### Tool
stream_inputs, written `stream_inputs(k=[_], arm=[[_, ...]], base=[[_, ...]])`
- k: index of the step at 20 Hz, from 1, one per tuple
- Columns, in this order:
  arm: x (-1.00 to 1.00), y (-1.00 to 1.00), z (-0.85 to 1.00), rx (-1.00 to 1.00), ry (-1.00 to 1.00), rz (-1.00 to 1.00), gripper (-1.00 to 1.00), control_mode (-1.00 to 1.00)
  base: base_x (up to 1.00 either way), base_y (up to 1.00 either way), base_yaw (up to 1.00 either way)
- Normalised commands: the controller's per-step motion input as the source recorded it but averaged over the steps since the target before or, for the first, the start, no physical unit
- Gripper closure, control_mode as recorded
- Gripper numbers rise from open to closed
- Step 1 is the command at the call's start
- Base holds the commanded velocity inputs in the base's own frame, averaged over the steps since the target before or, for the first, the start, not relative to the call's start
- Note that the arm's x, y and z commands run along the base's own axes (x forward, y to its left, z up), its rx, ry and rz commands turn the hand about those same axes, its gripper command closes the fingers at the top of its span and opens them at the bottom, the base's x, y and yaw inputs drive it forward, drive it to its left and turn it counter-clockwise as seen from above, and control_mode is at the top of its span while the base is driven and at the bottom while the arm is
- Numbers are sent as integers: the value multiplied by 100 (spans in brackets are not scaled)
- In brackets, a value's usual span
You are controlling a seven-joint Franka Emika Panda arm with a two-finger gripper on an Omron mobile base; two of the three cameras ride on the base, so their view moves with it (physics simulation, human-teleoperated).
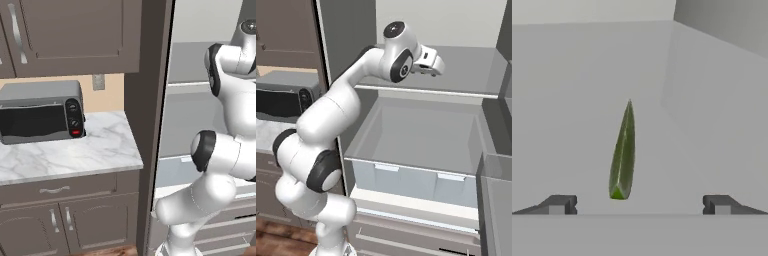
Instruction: There is a bowl on the dining counter. Grab a lemon wedge from the fridge and place it in the bowl. Then get the liquor bottle and glass cup from the cabinet and place them next to the bowl.
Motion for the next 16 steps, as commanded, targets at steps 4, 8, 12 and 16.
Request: stream_inputs(k=[4, 8, 12, 16], arm=[[32, 0, -4, 0, 1, 0, -100, -100], [23, -1, -18, 0, 1, 0, -100, -100], [18, -3, -25, 0, 0, 0, -100, -100], [12, -10, -15, 0, 0, 0, -100, -100]], base=[[0, 0, 0], [0, 0, 0], [0, 0, 0], [0, 0, 0]])
